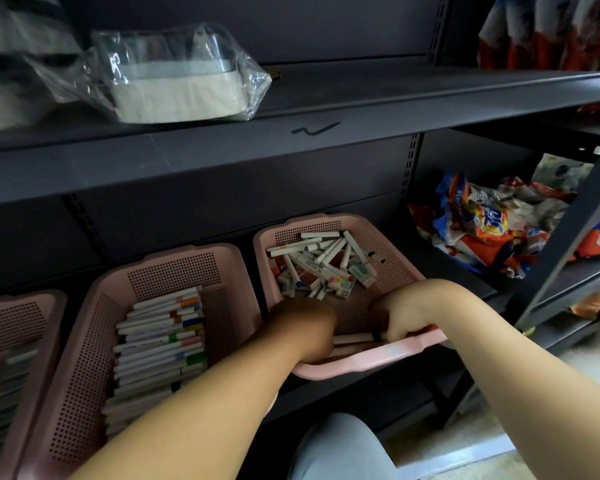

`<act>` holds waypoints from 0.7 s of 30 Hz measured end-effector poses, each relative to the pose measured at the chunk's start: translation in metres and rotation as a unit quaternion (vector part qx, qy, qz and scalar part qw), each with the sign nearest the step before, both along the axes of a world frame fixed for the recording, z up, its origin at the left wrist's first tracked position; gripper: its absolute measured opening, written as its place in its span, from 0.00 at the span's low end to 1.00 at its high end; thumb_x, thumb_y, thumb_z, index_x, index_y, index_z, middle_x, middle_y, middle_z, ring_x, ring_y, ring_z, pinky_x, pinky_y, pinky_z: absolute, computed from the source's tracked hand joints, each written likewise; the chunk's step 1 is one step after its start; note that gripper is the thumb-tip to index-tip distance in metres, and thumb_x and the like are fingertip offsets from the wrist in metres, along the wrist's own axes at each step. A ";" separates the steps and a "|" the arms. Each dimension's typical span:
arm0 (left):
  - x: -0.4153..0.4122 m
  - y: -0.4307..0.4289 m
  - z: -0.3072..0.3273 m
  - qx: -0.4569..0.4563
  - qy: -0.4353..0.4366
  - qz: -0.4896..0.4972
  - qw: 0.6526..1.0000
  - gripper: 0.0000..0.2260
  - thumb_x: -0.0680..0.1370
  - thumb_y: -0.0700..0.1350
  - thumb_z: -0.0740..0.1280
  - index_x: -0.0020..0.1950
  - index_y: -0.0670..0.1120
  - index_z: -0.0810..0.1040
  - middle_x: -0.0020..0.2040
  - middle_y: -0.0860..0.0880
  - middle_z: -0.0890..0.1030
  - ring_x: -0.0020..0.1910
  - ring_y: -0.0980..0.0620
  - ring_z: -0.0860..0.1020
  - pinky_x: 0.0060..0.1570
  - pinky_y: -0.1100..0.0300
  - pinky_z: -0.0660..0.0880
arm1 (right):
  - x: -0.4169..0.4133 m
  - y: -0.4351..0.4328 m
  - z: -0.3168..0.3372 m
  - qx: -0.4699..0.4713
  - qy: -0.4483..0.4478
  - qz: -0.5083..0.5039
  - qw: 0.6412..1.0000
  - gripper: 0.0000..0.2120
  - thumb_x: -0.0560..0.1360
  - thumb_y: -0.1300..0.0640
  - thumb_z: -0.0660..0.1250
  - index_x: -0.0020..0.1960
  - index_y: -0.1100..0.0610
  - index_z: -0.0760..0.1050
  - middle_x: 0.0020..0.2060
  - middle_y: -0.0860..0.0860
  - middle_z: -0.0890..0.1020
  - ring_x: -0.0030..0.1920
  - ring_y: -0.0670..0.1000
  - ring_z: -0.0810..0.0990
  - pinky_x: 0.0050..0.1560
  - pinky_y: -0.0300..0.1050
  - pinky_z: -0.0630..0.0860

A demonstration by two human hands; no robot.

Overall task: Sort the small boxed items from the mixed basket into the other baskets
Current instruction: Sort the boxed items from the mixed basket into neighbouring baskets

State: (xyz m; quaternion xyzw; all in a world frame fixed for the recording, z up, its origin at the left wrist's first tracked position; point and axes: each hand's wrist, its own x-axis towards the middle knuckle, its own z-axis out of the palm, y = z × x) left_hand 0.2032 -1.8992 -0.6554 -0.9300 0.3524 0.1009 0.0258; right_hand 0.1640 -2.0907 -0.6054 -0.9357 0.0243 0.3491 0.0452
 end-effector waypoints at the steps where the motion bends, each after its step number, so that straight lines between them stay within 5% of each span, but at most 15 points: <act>1: 0.000 0.000 0.001 -0.006 0.006 0.002 1.000 0.07 0.80 0.48 0.66 0.52 0.48 0.82 0.51 0.46 0.79 0.47 0.45 0.78 0.42 0.56 0.73 | -0.001 0.001 0.002 -0.012 -0.007 -0.006 1.000 0.20 0.75 0.52 0.70 0.67 0.47 0.75 0.54 0.48 0.80 0.51 0.48 0.78 0.45 0.41 0.73; 8: 0.002 0.005 0.014 -0.156 0.059 0.031 0.985 0.08 0.82 0.53 0.67 0.58 0.54 0.83 0.53 0.50 0.81 0.47 0.51 0.79 0.44 0.60 0.76 | -0.002 0.005 0.009 -0.042 -0.112 -0.028 0.992 0.15 0.75 0.55 0.69 0.62 0.49 0.76 0.48 0.48 0.81 0.43 0.47 0.78 0.39 0.39 0.74; 11: 0.004 0.011 0.023 -0.215 0.046 0.038 0.975 0.10 0.83 0.53 0.67 0.63 0.56 0.82 0.55 0.55 0.81 0.46 0.56 0.75 0.38 0.65 0.66 | -0.004 -0.003 0.018 0.001 -0.195 -0.075 0.978 0.13 0.75 0.54 0.70 0.59 0.47 0.77 0.47 0.48 0.80 0.42 0.47 0.78 0.38 0.39 0.74; 14: 0.008 0.023 0.036 -0.243 0.017 0.052 0.969 0.06 0.83 0.54 0.67 0.56 0.57 0.83 0.45 0.56 0.82 0.38 0.58 0.77 0.33 0.61 0.70 | -0.006 -0.010 0.026 0.124 -0.299 -0.145 0.935 0.07 0.73 0.57 0.72 0.51 0.52 0.81 0.46 0.52 0.82 0.41 0.50 0.79 0.38 0.42 0.75; 16: 0.011 0.033 0.046 -0.253 0.005 0.072 0.965 0.06 0.83 0.54 0.67 0.52 0.56 0.82 0.40 0.55 0.81 0.36 0.56 0.79 0.34 0.58 0.74 | -0.008 -0.009 0.026 0.326 -0.327 -0.269 0.845 0.08 0.74 0.67 0.68 0.50 0.58 0.81 0.46 0.60 0.83 0.41 0.53 0.80 0.38 0.44 0.77; 19: 0.013 0.053 0.062 -0.267 -0.008 0.090 0.959 0.06 0.83 0.54 0.67 0.54 0.56 0.82 0.41 0.56 0.81 0.39 0.55 0.80 0.41 0.56 0.78 | -0.006 0.002 0.023 0.612 -0.270 -0.407 0.622 0.12 0.77 0.74 0.61 0.53 0.64 0.78 0.51 0.65 0.83 0.44 0.58 0.84 0.36 0.48 0.80; 21: 0.014 0.070 0.069 -0.258 -0.017 0.102 0.961 0.06 0.83 0.55 0.67 0.55 0.56 0.82 0.41 0.56 0.81 0.39 0.54 0.80 0.40 0.56 0.77 | -0.002 0.017 0.019 0.677 -0.248 -0.417 0.554 0.13 0.77 0.74 0.59 0.53 0.62 0.78 0.48 0.62 0.84 0.41 0.57 0.84 0.33 0.47 0.79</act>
